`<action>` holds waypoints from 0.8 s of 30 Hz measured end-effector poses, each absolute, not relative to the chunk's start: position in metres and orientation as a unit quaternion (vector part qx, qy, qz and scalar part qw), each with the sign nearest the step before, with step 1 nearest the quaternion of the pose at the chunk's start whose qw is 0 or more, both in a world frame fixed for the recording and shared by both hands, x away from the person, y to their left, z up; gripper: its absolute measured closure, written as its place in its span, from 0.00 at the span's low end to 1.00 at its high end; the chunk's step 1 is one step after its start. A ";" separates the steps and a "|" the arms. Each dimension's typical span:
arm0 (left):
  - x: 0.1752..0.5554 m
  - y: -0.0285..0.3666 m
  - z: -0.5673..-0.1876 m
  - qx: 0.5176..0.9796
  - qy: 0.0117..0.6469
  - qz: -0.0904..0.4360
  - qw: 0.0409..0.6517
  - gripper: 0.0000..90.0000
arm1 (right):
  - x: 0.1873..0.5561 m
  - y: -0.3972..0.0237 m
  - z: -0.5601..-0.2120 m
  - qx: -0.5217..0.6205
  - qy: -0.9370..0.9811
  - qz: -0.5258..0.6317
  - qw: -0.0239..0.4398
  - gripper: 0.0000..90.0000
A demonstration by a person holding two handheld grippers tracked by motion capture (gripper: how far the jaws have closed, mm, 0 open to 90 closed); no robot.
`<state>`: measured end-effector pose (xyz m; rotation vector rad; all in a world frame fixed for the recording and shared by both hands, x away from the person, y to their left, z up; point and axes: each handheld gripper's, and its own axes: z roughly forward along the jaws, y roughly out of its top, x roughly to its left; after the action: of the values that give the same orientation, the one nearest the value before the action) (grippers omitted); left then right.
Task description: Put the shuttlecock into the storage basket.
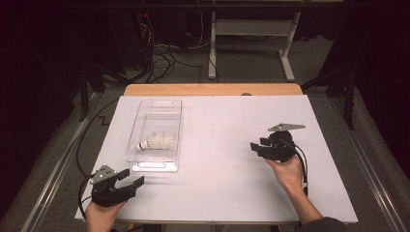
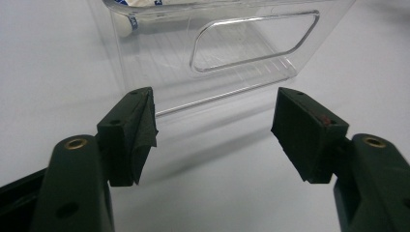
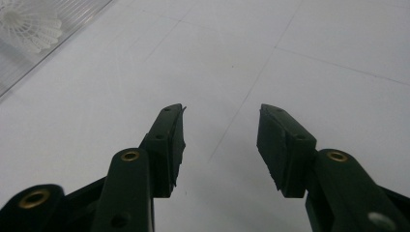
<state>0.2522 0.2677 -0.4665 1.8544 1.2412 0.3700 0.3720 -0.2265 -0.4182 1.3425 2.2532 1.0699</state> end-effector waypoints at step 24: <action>0.252 0.268 -0.466 0.741 0.497 0.148 0.427 0.37 | 0.362 -0.248 -0.421 0.483 0.771 0.384 0.159 0.57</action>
<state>0.2519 0.2682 -0.4663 1.8516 1.2425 0.3698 0.3625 -0.2475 -0.4205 1.3812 2.2032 1.0962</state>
